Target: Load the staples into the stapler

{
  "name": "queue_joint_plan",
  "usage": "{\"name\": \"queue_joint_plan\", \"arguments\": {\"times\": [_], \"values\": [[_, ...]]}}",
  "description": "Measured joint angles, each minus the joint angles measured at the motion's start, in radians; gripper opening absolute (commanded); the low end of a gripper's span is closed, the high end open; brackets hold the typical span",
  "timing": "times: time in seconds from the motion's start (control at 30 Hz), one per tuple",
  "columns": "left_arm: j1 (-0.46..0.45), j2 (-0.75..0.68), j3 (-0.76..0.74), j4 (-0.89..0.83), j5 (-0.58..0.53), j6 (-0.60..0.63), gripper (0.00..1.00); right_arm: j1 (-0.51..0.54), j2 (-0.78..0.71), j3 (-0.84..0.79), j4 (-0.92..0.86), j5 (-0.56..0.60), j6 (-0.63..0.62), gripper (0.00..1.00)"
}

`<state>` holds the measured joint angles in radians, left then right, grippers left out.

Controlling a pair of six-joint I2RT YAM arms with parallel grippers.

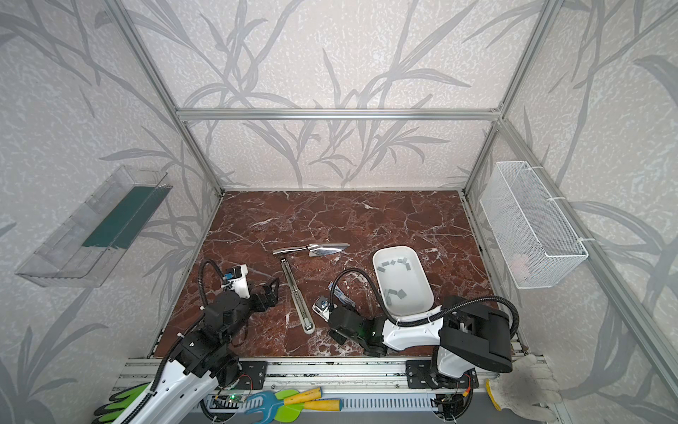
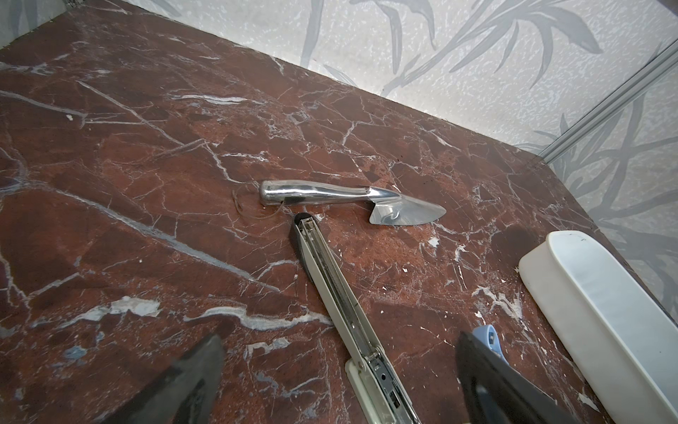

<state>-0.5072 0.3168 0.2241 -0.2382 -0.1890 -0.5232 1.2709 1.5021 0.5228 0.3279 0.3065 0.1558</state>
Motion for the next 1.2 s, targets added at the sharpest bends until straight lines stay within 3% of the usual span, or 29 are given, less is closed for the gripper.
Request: {"name": "queue_joint_plan", "arguments": {"times": [1.2], "values": [[0.0, 0.0, 0.0, 0.0, 0.0, 0.0, 0.99, 0.006, -0.005, 0.005, -0.013, -0.012, 0.0, 0.07]]}}
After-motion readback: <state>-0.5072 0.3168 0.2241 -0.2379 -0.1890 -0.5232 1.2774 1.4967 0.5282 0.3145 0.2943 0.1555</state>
